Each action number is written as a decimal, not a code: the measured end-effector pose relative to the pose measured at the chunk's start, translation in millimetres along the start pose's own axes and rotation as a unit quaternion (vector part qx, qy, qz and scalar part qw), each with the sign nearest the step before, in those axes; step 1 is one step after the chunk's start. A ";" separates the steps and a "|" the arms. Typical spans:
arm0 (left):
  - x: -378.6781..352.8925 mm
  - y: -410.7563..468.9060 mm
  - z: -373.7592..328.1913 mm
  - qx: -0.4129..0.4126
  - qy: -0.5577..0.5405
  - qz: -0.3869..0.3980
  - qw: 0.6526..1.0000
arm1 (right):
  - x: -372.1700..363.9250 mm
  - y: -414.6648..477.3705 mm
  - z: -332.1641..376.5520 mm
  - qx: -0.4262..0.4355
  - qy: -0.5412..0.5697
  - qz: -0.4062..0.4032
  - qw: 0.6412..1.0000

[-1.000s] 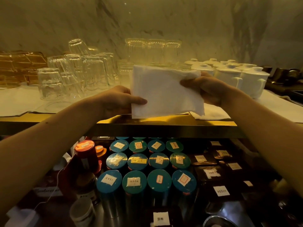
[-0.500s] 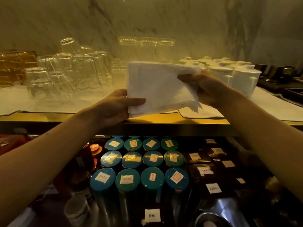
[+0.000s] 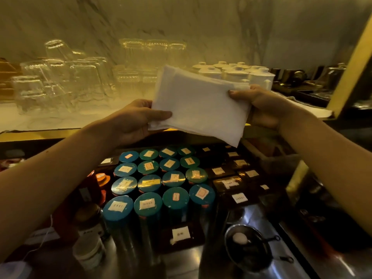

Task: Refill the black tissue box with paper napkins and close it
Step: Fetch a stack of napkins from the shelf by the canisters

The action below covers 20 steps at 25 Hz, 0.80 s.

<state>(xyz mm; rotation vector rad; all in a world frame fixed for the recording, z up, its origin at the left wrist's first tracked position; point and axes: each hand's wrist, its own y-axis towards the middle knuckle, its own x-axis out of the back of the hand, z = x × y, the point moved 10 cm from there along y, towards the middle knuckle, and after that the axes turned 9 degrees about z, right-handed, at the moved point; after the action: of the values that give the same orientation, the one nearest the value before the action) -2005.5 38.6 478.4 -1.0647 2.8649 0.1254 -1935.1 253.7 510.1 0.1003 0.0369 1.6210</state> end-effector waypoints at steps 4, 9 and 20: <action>-21.6 -15.9 14.7 0.014 -0.024 0.050 0.998 | -8.0 -59.8 -1.0 -0.018 -0.015 -0.071 0.997; -73.1 -28.2 43.4 0.049 -0.037 0.141 0.988 | -10.0 -149.3 -18.7 -0.063 -0.035 -0.152 0.986; -263.2 -57.0 61.1 0.083 -0.018 0.350 0.933 | 9.6 -380.5 -0.6 -0.069 -0.020 -0.366 0.928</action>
<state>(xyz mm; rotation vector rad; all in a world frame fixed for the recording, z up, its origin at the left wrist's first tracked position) -1766.6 172.4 442.8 0.0226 3.0006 -0.0558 -1557.1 283.5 477.3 0.0059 -0.0654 0.8672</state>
